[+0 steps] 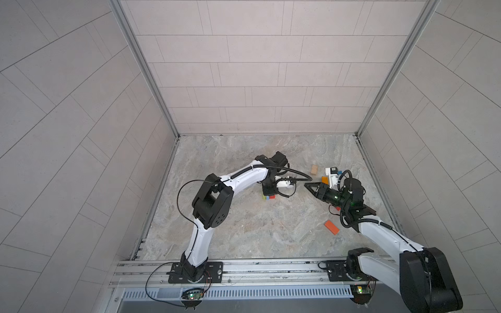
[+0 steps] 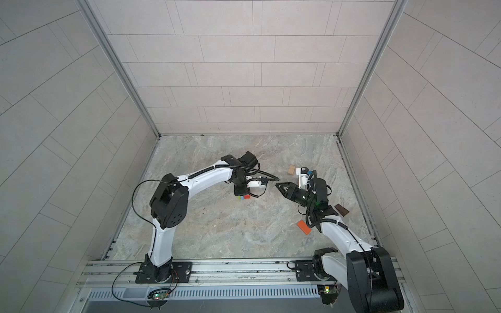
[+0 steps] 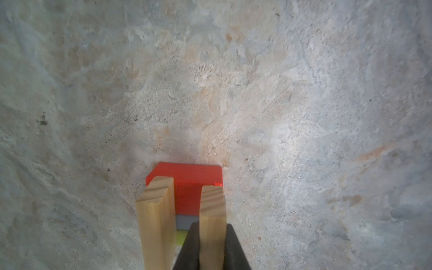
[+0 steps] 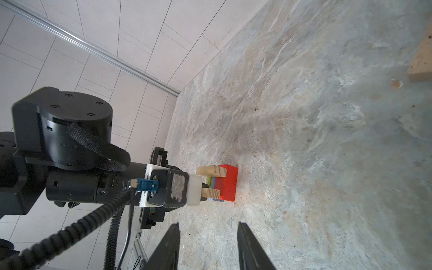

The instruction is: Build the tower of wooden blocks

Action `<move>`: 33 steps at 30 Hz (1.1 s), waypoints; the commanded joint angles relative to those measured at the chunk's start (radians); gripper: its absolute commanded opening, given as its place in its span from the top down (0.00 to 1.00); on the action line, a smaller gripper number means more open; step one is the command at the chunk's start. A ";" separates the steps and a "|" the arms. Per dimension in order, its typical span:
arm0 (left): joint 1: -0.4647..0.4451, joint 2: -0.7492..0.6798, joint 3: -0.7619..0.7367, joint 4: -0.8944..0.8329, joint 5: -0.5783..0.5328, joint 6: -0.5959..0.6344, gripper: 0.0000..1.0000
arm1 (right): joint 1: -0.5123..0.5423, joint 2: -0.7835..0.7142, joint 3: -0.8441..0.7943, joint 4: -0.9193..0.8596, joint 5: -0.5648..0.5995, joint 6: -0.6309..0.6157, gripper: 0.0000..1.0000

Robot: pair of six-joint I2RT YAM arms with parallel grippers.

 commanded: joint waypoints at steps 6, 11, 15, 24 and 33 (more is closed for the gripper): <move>-0.006 0.022 0.023 -0.020 -0.014 0.008 0.93 | -0.003 -0.015 -0.005 0.011 0.003 -0.001 0.59; -0.006 0.018 0.020 -0.024 -0.015 0.013 0.77 | -0.003 -0.015 -0.005 0.012 0.005 -0.001 0.58; -0.006 0.016 0.014 -0.023 -0.013 0.012 0.68 | -0.003 -0.014 -0.005 0.013 0.007 -0.003 0.55; -0.015 0.000 0.015 -0.018 -0.025 0.006 0.62 | -0.004 -0.020 -0.001 0.005 0.009 -0.008 0.53; -0.027 -0.035 0.049 -0.057 -0.036 0.008 0.61 | -0.004 -0.021 0.013 -0.017 0.006 -0.013 0.52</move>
